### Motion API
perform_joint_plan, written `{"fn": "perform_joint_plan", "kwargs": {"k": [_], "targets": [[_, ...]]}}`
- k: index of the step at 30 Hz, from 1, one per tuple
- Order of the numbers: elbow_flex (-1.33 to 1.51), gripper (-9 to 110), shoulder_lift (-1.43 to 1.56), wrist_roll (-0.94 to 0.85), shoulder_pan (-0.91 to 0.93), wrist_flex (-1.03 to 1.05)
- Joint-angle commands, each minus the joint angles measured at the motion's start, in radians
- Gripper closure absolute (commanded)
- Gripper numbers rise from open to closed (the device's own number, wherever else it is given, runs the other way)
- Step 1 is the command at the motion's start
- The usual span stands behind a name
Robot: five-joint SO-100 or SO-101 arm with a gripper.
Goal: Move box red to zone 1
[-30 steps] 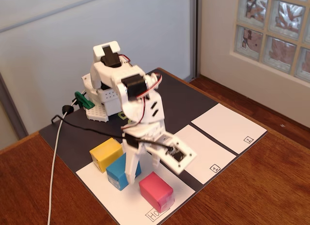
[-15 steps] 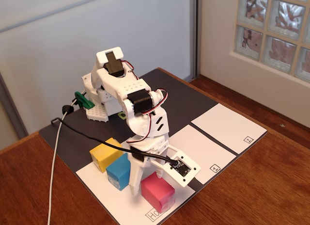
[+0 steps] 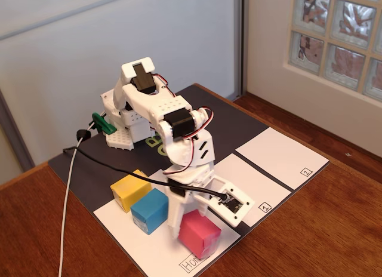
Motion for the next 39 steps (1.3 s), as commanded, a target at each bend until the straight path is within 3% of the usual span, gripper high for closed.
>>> {"fn": "perform_joint_plan", "kwargs": {"k": [1,13,28,36,39], "targets": [[-0.017,66,0.098,-0.018,0.018,0.018],[-0.017,67,0.147,-0.020,-0.028,0.049],[-0.018,58,0.008,-0.012,-0.031,-0.031],[-0.018,37,-0.028,0.002,-0.043,-0.057],[-0.018,38,-0.035,0.008,-0.046,-0.074]]}}
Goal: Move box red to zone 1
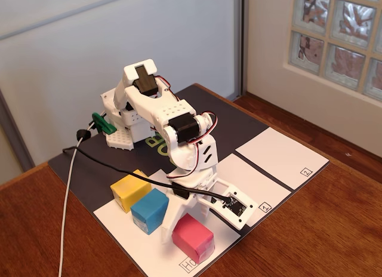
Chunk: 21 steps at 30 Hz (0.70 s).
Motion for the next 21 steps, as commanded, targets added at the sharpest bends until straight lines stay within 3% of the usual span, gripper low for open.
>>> {"fn": "perform_joint_plan", "kwargs": {"k": [1,16,19,21], "targets": [[-0.020,39,0.003,0.012,-0.012,-0.025],[-0.020,40,-0.110,0.023,-0.035,-0.083],[-0.020,45,-0.112,0.025,-0.037,-0.089],[-0.020,54,-0.114,0.026,-0.037,-0.086]]}}
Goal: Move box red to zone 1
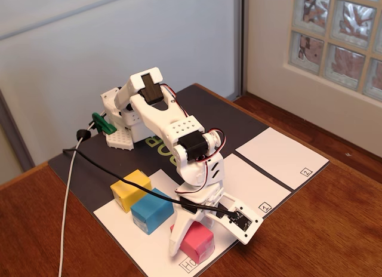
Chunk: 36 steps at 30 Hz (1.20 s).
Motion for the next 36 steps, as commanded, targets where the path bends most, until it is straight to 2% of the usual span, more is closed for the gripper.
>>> {"fn": "perform_joint_plan", "kwargs": {"k": [1,6,11,20,36], "targets": [[-0.020,61,0.009,0.003,-0.014,-0.005],[-0.021,86,0.018,-0.003,-0.003,-0.002],[-0.021,102,0.034,-0.011,0.009,0.003],[-0.029,102,0.081,-0.026,0.026,0.052],[-0.545,102,0.086,-0.089,0.077,0.581]]}}
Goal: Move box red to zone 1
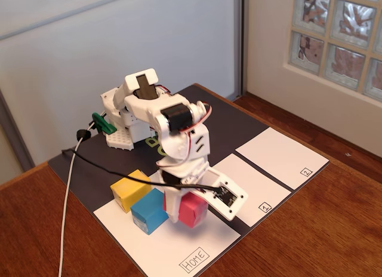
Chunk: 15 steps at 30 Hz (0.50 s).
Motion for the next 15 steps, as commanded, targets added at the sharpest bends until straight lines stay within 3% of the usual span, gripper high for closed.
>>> {"fn": "perform_joint_plan", "kwargs": {"k": [1,5,15], "targets": [[-0.140,102,0.077,-0.006,0.008,0.098],[-0.259,102,0.077,-0.002,0.009,0.190],[-0.249,102,0.181,0.012,-0.066,0.199]]}}
